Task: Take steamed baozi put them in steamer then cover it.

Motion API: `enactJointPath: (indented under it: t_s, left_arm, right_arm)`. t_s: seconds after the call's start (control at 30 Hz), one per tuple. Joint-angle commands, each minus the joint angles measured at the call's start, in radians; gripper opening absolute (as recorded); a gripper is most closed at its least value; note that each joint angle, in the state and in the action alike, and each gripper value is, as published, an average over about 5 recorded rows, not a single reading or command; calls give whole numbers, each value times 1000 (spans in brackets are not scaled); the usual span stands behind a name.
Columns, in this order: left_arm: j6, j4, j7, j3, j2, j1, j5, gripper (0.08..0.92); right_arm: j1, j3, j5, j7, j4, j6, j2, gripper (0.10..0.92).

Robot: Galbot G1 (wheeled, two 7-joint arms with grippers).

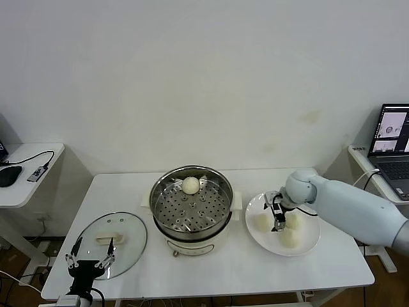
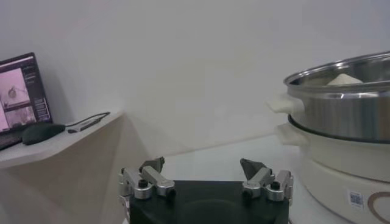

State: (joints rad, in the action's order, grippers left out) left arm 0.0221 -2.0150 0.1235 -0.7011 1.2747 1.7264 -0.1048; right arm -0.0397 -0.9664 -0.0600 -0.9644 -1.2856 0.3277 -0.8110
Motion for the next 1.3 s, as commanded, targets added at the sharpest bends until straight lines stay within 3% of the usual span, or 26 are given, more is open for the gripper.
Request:
enactJointPath:
  t_s: [0.03, 0.7, 0.93, 1.3]
  left_arm:
    - [1, 2, 1, -1, -1, 0, 2, 823]
    - [0, 4, -1, 2, 2, -5, -1, 823]
    - [-1, 3, -2, 3, 0, -5, 0, 823]
    - [-3, 5, -3, 15, -8, -16, -18, 823]
  right_arm:
    - [27, 13, -15, 3, 41, -1, -32, 822]
    - [42, 49, -41, -18, 78, -18, -46, 571]
    - [-126, -23, 40, -65, -6, -4, 10, 564]
    - [-622, -282, 323, -87, -144, 77, 35, 585]
